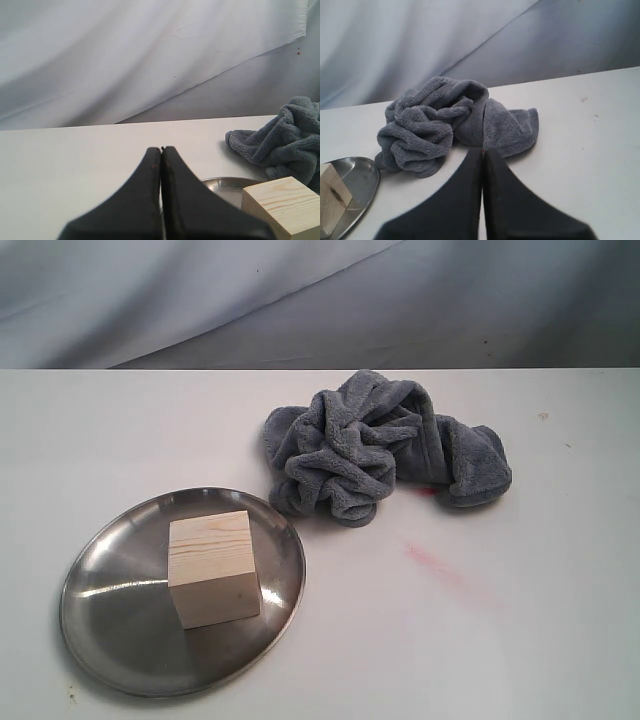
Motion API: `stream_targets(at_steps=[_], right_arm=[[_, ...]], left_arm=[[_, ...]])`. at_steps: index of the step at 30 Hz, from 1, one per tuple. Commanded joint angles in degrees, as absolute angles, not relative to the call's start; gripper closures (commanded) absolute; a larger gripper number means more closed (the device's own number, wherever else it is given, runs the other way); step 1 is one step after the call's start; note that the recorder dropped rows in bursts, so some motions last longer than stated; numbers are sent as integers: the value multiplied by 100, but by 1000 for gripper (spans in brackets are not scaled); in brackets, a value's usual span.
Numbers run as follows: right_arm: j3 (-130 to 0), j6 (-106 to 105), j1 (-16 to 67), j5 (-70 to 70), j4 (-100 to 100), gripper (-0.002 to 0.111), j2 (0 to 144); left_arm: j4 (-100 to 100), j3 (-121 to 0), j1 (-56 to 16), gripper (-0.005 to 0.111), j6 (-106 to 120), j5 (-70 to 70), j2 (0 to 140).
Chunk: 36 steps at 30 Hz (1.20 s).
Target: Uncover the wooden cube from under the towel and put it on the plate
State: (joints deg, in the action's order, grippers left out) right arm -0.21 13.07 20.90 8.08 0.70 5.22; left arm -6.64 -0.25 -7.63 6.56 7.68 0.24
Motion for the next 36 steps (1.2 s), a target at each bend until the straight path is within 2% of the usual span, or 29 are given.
stream_targets(at_steps=[1, 8, 21, 36], right_arm=[[0, 1242, 1787, 770, -167, 108, 177], [0, 1219, 1194, 854, -197, 108, 0], [0, 50, 1194, 755, 413, 108, 0], [0, -163, 1194, 773, 413, 108, 0]], left_arm=[[-674, 0, -791, 107, 641, 750, 0], [-674, 0, -791, 107, 641, 750, 0], [-674, 0, -791, 107, 641, 750, 0], [-674, 0, -791, 107, 641, 750, 0]])
